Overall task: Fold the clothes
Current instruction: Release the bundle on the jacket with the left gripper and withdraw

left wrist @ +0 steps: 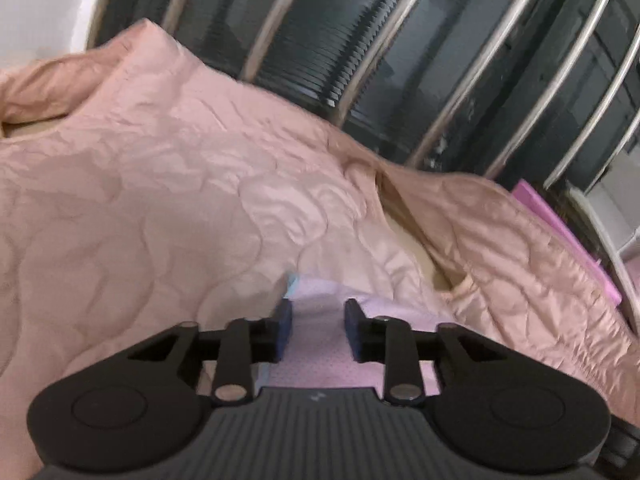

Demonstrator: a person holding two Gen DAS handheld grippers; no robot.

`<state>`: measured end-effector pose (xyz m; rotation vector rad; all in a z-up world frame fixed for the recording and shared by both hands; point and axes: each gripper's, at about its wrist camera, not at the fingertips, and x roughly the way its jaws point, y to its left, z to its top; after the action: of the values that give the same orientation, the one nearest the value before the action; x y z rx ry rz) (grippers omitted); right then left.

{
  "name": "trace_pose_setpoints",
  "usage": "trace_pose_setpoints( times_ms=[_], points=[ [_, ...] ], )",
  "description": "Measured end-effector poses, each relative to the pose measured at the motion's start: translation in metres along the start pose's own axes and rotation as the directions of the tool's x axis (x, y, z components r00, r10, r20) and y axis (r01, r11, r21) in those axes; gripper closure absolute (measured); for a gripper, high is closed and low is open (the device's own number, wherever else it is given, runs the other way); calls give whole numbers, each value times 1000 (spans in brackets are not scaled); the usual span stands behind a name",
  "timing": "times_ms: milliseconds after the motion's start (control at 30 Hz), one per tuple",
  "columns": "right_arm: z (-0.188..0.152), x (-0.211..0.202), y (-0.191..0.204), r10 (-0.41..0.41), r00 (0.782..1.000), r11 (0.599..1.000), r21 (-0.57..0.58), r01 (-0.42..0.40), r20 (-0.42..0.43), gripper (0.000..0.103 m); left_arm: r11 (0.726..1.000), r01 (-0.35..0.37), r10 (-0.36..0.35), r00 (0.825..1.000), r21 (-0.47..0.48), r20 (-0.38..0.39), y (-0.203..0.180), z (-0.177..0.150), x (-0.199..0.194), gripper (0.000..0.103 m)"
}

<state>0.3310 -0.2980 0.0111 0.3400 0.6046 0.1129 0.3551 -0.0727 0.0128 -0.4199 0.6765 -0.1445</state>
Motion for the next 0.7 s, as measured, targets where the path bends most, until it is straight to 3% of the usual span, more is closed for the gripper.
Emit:
trace_pose_setpoints(
  times_ms=[67,100,167,233,333,467,600,700],
  points=[
    [-1,3,8,27,999,998,-48,-29,-44,101,998,-38,39,999,51,-32,-5,-5,4,69],
    [-3,7,13,-20,998,997,-81,15,-63,101,996,-66,70,996,67,-60,-5,-8,7,68],
    [-9,3,22,-133,989,981,-149,122,-60,101,995,-65,68,997,82,-32,-6,-12,-11,67],
    [-14,-18,25,-111,993,984,-142,107,-26,100,988,-70,70,998,137,1,-12,-18,-31,62],
    [-23,-26,29,-39,995,992,-126,27,-93,102,970,-90,107,992,228,-66,-24,-32,-32,62],
    [-35,-46,35,-167,983,977,-148,155,-74,99,964,-118,138,988,239,-69,-16,-48,-62,62],
    [-55,-102,45,-146,989,977,-160,145,1,96,966,-121,142,987,230,-76,-1,-64,-106,61],
    [-78,-143,54,-89,996,979,-183,92,22,96,969,-111,129,989,221,-69,8,-80,-149,60]
  ],
)
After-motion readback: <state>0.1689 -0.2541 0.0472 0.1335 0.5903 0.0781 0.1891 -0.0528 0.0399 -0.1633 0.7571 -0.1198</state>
